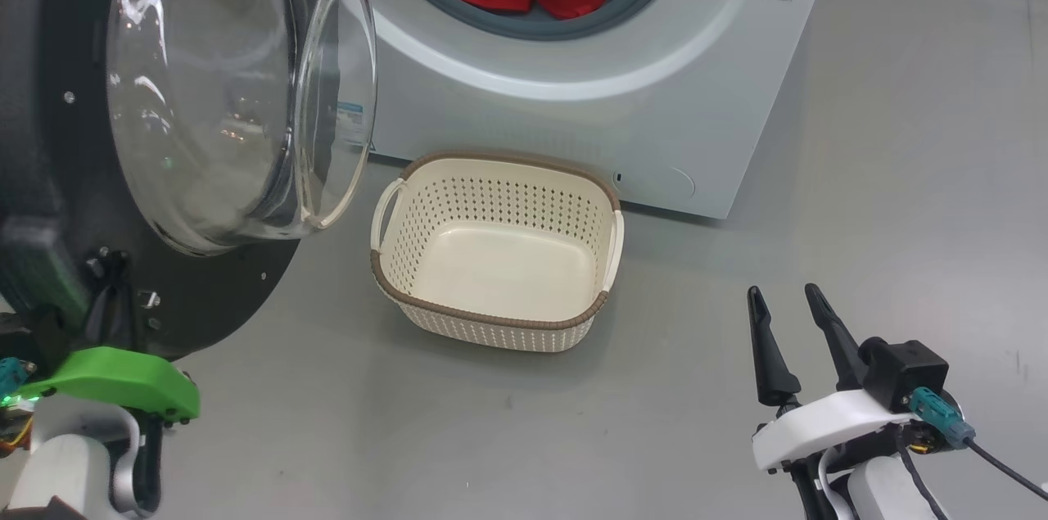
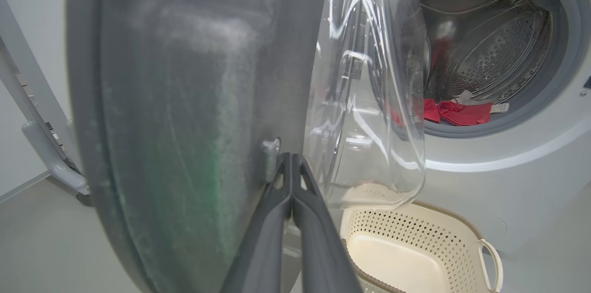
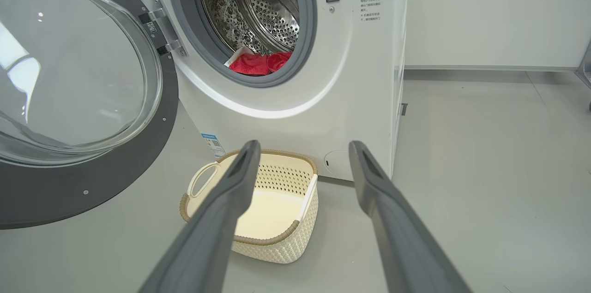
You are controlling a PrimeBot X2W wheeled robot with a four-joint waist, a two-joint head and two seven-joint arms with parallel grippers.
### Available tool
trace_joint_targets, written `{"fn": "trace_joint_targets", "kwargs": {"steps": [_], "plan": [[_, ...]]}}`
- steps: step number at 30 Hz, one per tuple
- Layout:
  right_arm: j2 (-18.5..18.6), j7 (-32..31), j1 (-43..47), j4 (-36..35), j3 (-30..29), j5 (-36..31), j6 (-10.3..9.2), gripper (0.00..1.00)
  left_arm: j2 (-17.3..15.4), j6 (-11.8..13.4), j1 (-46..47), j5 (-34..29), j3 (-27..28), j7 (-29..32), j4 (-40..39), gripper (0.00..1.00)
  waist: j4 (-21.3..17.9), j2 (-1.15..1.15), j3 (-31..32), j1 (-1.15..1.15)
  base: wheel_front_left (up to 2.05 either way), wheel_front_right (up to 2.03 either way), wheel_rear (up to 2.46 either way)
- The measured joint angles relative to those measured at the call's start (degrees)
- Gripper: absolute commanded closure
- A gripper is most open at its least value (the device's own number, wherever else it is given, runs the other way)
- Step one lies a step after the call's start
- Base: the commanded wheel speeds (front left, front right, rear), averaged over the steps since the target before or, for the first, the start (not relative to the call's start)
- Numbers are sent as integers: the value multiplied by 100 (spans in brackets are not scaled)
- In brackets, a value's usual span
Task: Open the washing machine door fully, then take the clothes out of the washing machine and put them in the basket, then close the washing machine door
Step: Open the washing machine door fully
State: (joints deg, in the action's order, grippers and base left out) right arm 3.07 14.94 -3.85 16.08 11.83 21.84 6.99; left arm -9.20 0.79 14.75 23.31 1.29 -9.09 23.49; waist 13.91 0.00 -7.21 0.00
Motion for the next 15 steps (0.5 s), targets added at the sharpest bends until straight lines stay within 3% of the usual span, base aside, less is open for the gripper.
{"fn": "trace_joint_targets", "kwargs": {"steps": [15], "plan": [[204, 0, -515, -2, 208, -192, 0, 0, -480, 49, 407, 502, 770, 89, 3, 100, -56, 0, -722, 0, 0, 0, 0]]}}
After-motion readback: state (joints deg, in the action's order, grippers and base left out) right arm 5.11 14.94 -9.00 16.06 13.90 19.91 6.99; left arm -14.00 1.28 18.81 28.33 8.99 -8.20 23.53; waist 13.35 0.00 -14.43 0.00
